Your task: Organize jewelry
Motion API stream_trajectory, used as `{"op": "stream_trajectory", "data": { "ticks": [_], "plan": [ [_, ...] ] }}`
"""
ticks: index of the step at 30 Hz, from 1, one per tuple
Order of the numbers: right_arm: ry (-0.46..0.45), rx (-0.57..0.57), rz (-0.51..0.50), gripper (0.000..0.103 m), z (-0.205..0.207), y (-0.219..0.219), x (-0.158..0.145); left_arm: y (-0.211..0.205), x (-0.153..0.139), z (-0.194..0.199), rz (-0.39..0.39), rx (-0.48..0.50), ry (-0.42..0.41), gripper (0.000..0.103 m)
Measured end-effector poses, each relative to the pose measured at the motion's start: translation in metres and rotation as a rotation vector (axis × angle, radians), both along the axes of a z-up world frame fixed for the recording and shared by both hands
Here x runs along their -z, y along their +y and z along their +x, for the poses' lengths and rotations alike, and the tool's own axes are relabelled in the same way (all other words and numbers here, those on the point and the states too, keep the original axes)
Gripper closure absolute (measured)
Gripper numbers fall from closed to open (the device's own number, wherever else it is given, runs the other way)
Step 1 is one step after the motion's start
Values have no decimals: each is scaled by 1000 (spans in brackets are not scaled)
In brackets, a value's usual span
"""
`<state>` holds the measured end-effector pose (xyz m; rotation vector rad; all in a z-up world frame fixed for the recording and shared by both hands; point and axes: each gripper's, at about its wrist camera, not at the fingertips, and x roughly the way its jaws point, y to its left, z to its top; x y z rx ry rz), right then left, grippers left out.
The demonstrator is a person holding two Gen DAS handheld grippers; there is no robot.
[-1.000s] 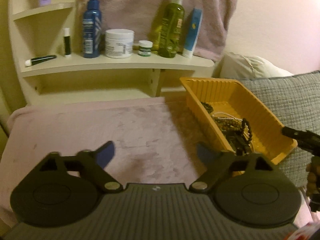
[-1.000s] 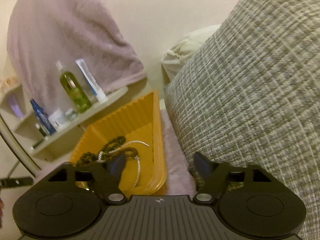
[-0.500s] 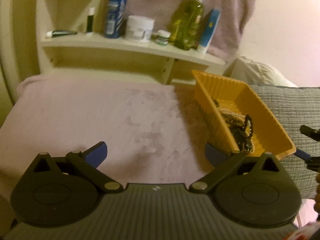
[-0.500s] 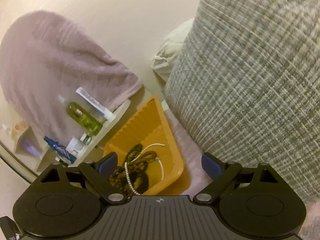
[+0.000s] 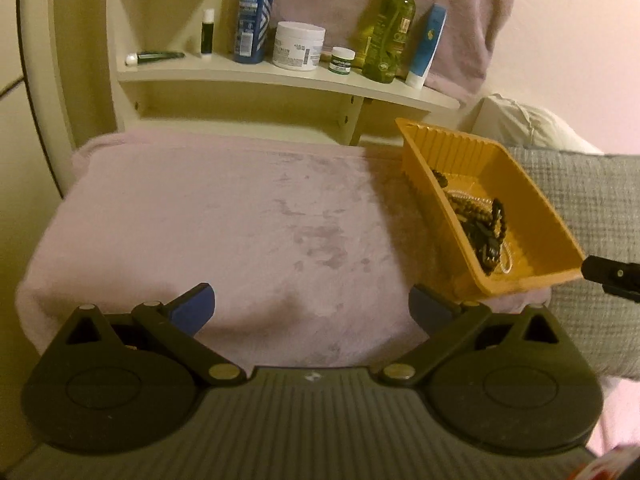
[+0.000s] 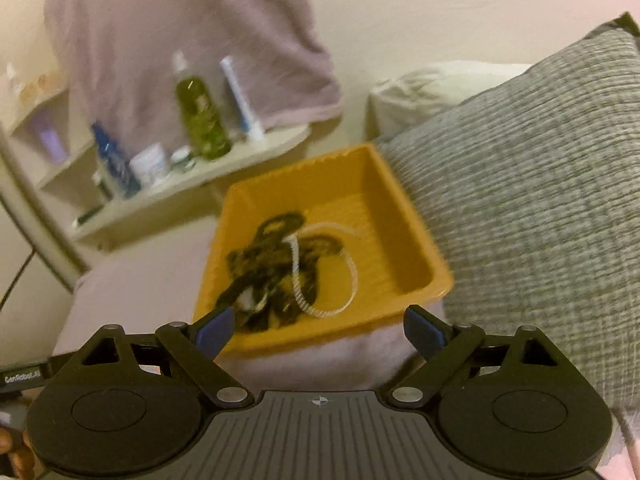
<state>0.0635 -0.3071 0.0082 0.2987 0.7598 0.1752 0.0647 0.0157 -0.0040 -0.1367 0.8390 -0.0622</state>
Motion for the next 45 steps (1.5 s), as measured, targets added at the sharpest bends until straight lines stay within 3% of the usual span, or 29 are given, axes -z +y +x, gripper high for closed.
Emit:
{"op": "stream_trajectory", "data": {
  "ticks": [8,15,45],
  "plan": [
    [32,-92,-77,12,-8,34,-4,-6,-12,-23,66,-60,6,1],
    [53,-124,-132,12,-15,52,-1,-14,-17,-35,95,-46,12,1],
    [51,-127,-157,12,-33,69,-3,-28,-26,-56,113,-23,-34,1]
  ]
}}
